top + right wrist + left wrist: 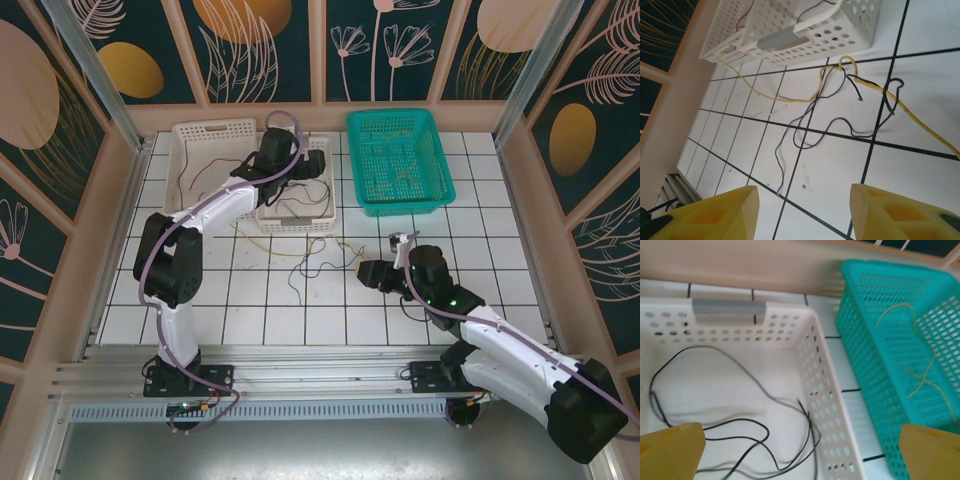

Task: Untangle the cables

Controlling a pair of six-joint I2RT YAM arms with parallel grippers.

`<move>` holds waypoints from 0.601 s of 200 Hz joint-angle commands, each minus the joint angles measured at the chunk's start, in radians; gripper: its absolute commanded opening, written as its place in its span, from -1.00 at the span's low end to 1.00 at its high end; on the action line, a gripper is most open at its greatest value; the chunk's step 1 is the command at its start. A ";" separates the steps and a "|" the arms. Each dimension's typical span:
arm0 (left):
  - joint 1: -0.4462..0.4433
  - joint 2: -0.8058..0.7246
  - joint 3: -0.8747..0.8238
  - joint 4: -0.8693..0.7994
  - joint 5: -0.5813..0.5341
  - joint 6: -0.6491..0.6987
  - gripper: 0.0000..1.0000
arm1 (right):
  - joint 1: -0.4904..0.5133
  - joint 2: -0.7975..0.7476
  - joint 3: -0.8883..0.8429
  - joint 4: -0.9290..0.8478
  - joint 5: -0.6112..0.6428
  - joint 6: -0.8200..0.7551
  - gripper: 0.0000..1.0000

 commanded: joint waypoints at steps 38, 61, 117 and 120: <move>0.006 -0.171 -0.080 -0.093 -0.049 -0.058 0.97 | -0.006 0.023 0.040 -0.025 0.040 -0.003 0.02; 0.003 -0.283 -0.202 -0.059 0.002 -0.124 0.97 | -0.006 0.073 0.041 -0.014 0.038 -0.004 0.02; -0.075 -0.453 -0.434 -0.026 0.022 -0.172 0.97 | -0.006 0.176 0.083 -0.011 0.145 -0.024 -0.03; -0.082 -0.457 -0.439 -0.028 0.018 -0.172 0.97 | -0.005 0.181 0.084 -0.005 0.151 -0.024 -0.03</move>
